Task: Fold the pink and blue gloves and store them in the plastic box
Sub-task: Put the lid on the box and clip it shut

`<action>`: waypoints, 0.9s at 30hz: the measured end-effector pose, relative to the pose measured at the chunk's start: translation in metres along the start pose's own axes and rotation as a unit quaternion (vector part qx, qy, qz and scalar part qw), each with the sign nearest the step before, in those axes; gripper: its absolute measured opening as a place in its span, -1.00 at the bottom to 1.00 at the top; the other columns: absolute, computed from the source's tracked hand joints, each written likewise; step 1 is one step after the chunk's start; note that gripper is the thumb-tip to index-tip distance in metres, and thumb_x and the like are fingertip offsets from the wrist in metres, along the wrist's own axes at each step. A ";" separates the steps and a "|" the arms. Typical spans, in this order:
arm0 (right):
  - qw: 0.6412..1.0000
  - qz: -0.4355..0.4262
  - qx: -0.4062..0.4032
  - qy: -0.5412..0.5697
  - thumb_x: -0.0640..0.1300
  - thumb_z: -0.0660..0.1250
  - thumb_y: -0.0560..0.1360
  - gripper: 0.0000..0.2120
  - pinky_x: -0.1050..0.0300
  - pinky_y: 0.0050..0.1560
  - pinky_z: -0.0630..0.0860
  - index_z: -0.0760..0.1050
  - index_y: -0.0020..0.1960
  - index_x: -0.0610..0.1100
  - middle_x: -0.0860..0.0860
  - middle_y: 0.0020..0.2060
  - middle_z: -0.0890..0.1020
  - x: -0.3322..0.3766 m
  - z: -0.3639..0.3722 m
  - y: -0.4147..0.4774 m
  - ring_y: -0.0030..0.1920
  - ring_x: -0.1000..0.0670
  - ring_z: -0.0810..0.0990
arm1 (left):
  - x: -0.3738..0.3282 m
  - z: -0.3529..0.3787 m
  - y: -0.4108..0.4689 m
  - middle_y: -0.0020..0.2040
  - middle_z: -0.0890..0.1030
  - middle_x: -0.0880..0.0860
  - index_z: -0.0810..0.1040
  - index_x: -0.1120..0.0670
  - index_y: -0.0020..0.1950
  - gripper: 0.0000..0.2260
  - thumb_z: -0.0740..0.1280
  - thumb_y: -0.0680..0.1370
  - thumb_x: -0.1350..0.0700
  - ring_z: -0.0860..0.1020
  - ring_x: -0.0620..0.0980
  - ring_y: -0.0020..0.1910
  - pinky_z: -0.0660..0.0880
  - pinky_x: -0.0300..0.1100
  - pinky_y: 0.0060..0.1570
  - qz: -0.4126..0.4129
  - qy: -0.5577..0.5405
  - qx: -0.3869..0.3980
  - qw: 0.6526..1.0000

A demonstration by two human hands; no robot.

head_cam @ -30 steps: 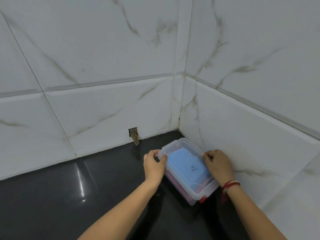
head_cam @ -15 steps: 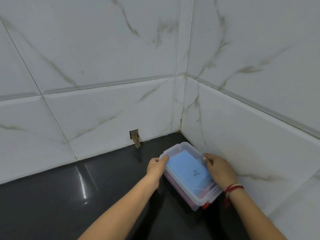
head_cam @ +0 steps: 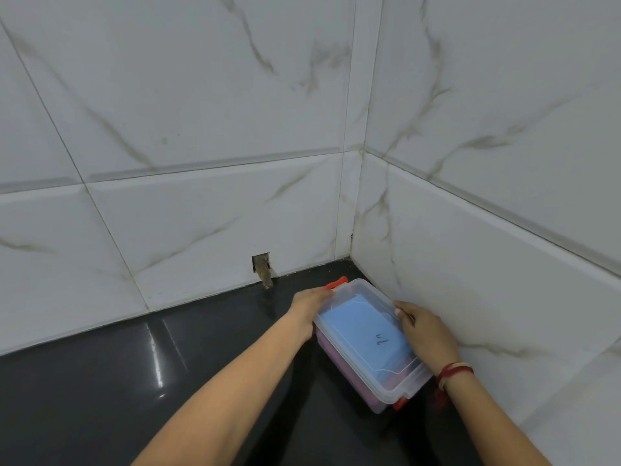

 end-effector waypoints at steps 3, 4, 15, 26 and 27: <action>1.000 -0.001 -0.001 -0.001 -0.04 0.13 0.60 -0.69 0.10 0.18 0.44 0.48 0.29 -0.02 -0.03 0.19 0.62 -0.001 0.000 -0.001 0.17 -0.10 0.56 | 0.003 0.001 0.004 0.08 0.62 0.20 0.55 0.19 0.19 -0.70 0.44 0.47 0.19 0.62 0.17 0.03 0.55 0.12 0.12 0.052 0.014 0.014 0.998; 1.000 0.000 -0.003 -0.001 -0.03 0.13 0.60 -0.69 0.10 0.18 0.44 0.48 0.30 -0.02 -0.03 0.19 0.62 -0.002 0.000 0.000 0.17 -0.10 0.56 | 0.005 0.000 0.006 0.07 0.63 0.18 0.56 0.16 0.16 -0.73 0.43 0.48 0.18 0.63 0.15 0.02 0.56 0.11 0.11 0.061 0.018 0.012 0.998; 1.000 0.006 -0.010 -0.002 0.00 0.12 0.60 -0.67 0.07 0.20 0.45 0.46 0.31 0.00 -0.02 0.21 0.61 -0.001 0.000 -0.003 0.18 -0.09 0.56 | 0.004 0.000 0.008 0.01 0.67 0.06 0.67 -0.04 -0.09 -0.90 0.38 0.53 0.13 0.62 0.01 -0.02 0.59 -0.03 0.05 0.195 0.092 -0.034 0.976; 0.988 0.116 -0.016 0.104 0.11 0.23 0.53 -0.72 0.08 -0.26 0.56 0.52 -0.08 -0.10 -0.05 -0.19 0.60 -0.029 -0.009 -0.039 -0.23 -0.03 0.56 | 0.061 0.046 -0.123 0.23 0.54 0.03 0.47 0.03 0.28 -0.66 0.17 0.56 -0.07 0.49 0.01 0.19 0.43 -0.07 0.19 0.544 0.579 0.090 0.600; 0.976 0.145 -0.004 0.160 0.10 0.26 0.51 -0.75 0.07 -0.32 0.58 0.49 -0.09 -0.09 -0.05 -0.17 0.58 -0.033 -0.006 -0.046 -0.20 -0.03 0.56 | 0.069 0.049 -0.128 0.29 0.51 0.07 0.42 0.06 0.34 -0.62 0.15 0.57 -0.05 0.46 0.03 0.25 0.39 -0.05 0.25 0.531 0.610 0.101 0.580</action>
Point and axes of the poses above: each hand's wrist, its own y-axis towards the middle knuckle, its own z-axis out of the palm, x = y × z, the point moved 4 cm from there along y, towards the middle knuckle
